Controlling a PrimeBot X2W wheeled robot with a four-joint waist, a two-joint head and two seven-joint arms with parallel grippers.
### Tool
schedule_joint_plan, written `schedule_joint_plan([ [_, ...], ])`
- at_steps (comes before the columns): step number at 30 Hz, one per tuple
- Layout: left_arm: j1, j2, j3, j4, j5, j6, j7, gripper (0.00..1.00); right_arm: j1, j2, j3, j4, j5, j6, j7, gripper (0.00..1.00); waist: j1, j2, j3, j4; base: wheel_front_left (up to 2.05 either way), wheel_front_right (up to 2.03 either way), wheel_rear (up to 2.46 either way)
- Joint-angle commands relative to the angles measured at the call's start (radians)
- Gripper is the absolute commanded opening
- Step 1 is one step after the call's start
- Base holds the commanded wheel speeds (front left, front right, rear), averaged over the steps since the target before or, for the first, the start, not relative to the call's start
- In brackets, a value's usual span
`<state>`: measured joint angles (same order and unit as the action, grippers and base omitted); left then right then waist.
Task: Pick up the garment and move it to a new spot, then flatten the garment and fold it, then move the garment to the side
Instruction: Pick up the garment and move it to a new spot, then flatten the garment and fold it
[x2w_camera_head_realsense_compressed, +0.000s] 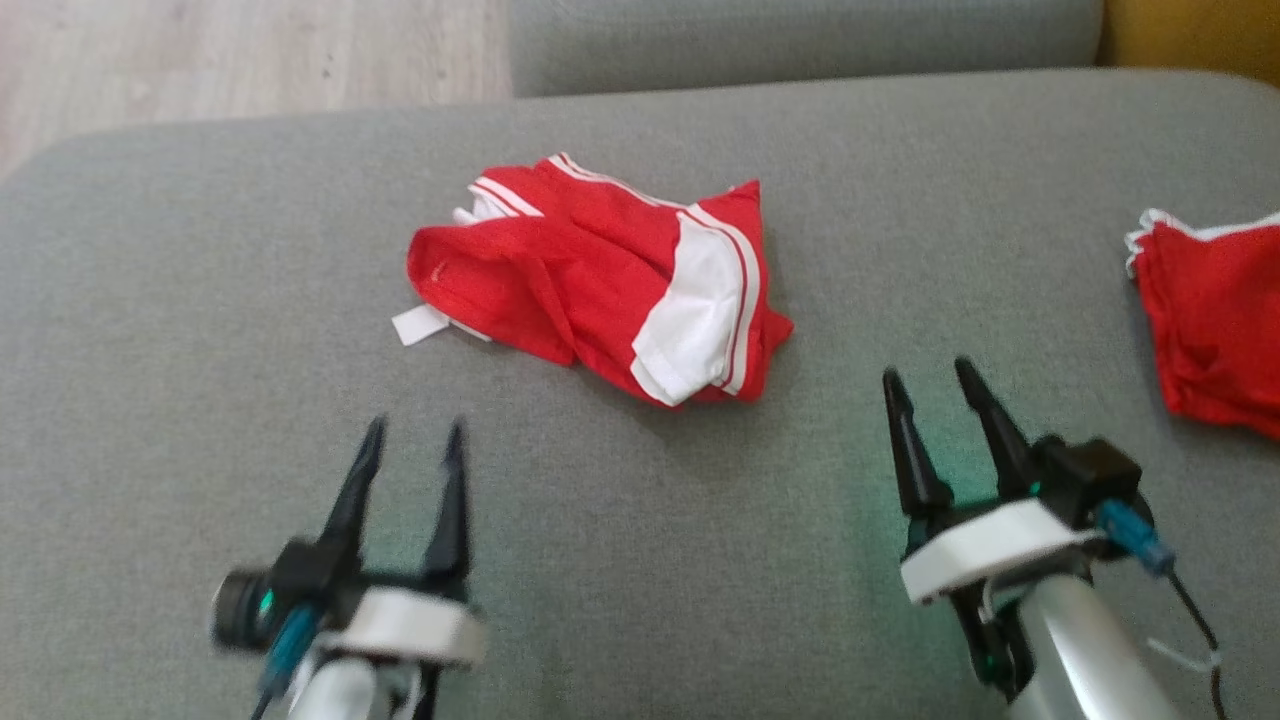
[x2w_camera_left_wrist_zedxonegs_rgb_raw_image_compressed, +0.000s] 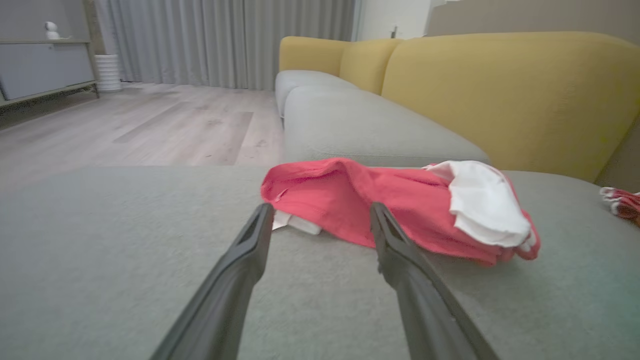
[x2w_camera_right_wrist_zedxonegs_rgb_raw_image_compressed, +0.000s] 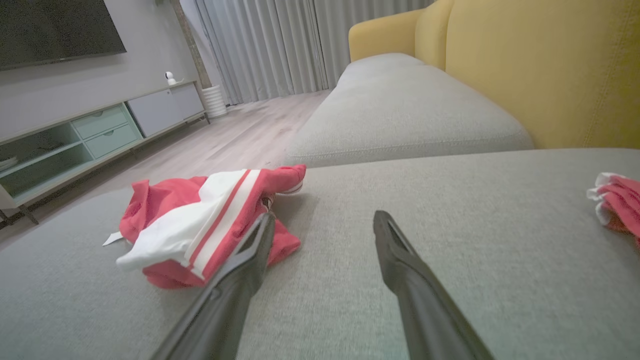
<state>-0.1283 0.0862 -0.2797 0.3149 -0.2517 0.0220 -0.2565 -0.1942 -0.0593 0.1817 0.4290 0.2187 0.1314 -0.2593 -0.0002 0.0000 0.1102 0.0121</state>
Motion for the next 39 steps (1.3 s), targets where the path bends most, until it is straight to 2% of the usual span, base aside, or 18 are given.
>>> schedule_joint_plan([
  [1,0.003,0.006,0.057,-0.041,0.014,0.002,-0.005,1.00,0.001,0.009,0.015,-0.023,-0.007,-0.001,-0.002,1.00,0.0002,0.0000,-0.021,0.010,0.00,0.00,0.00],
  [8,0.144,-0.019,0.184,-0.108,0.085,-0.014,-0.005,1.00,0.053,0.009,-0.019,-0.018,-0.015,-0.001,-0.002,1.00,0.0002,0.0000,-0.063,0.019,0.00,0.00,0.00],
  [16,0.171,-0.033,0.227,-0.110,0.123,-0.031,-0.005,1.00,0.074,0.009,-0.027,-0.023,-0.021,-0.001,-0.002,1.00,0.0002,0.0000,-0.083,0.026,0.00,0.00,0.00],
  [19,0.162,-0.035,0.221,-0.107,0.128,-0.038,-0.005,1.00,0.057,0.009,0.017,-0.031,-0.032,-0.001,-0.002,1.00,0.0002,0.0000,-0.073,0.035,0.00,0.00,0.00],
  [24,0.142,-0.036,0.171,-0.094,0.102,-0.039,-0.005,1.00,-0.028,0.009,0.164,-0.033,-0.028,-0.001,-0.002,1.00,0.0002,0.0000,-0.042,0.070,0.00,0.00,0.00],
  [29,0.122,-0.036,0.107,-0.079,0.083,-0.037,-0.005,1.00,-0.141,0.009,0.293,0.046,-0.028,-0.001,-0.002,1.00,0.0002,0.0000,-0.011,0.134,0.00,0.00,0.00],
  [34,0.116,-0.036,0.069,-0.075,0.069,-0.029,-0.005,1.00,-0.208,0.009,0.308,0.172,-0.108,-0.001,0.004,1.00,0.0002,0.0000,0.015,0.193,0.00,0.00,0.00],
  [39,0.115,-0.036,0.064,-0.074,0.058,-0.021,-0.005,1.00,-0.218,0.009,0.274,0.223,-0.193,-0.001,0.002,1.00,0.0002,0.0000,0.029,0.216,0.00,0.00,0.00],
])
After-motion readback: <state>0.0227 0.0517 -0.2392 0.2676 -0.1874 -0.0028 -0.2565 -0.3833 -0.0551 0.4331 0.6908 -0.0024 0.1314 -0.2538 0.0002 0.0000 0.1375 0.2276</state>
